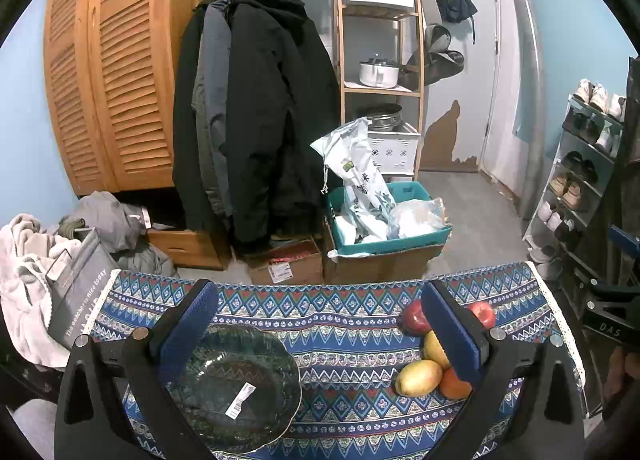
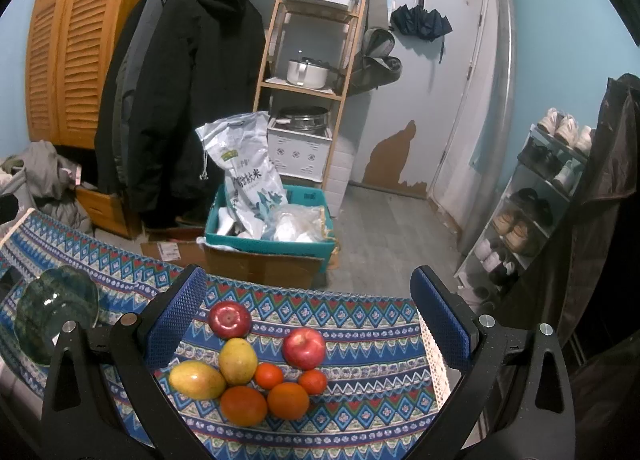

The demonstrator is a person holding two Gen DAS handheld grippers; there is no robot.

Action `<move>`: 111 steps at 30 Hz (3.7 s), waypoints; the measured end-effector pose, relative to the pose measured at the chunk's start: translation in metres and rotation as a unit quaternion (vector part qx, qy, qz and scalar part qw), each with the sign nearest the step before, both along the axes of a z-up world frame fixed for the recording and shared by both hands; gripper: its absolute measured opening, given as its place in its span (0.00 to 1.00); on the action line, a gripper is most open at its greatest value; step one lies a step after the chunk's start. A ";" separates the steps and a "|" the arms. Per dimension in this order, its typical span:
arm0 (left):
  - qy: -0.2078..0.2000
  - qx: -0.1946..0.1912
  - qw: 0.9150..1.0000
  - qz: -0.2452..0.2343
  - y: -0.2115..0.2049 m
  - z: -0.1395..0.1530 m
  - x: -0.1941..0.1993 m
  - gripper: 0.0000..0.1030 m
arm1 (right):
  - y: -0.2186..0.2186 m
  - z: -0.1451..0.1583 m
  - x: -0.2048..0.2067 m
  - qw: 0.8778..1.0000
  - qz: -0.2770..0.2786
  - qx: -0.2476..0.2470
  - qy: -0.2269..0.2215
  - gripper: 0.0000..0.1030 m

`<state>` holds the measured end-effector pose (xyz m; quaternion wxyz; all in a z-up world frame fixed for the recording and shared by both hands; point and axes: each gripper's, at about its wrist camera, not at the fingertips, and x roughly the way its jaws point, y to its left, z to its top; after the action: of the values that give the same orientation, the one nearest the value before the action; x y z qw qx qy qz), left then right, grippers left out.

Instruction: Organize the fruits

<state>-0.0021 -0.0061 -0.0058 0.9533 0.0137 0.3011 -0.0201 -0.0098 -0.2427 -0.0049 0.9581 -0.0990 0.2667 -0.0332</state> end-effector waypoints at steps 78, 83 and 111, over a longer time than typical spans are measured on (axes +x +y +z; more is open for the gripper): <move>0.232 0.050 0.964 -0.119 -0.101 -0.196 0.063 0.99 | -0.079 -0.171 0.036 0.964 -0.065 0.019 0.256 0.97; 0.247 0.070 0.958 -0.131 -0.113 -0.218 0.067 0.99 | -0.083 -0.187 0.040 0.958 -0.066 0.028 0.277 0.97; 0.299 0.061 0.933 -0.192 -0.148 -0.281 0.084 0.88 | -0.083 -0.217 0.054 0.948 -0.058 0.048 0.309 0.97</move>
<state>0.0823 -0.1542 -0.2864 0.7943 0.1224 0.5647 -0.1875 0.0441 -0.3257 -0.2218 0.8287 -0.0422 0.5563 -0.0438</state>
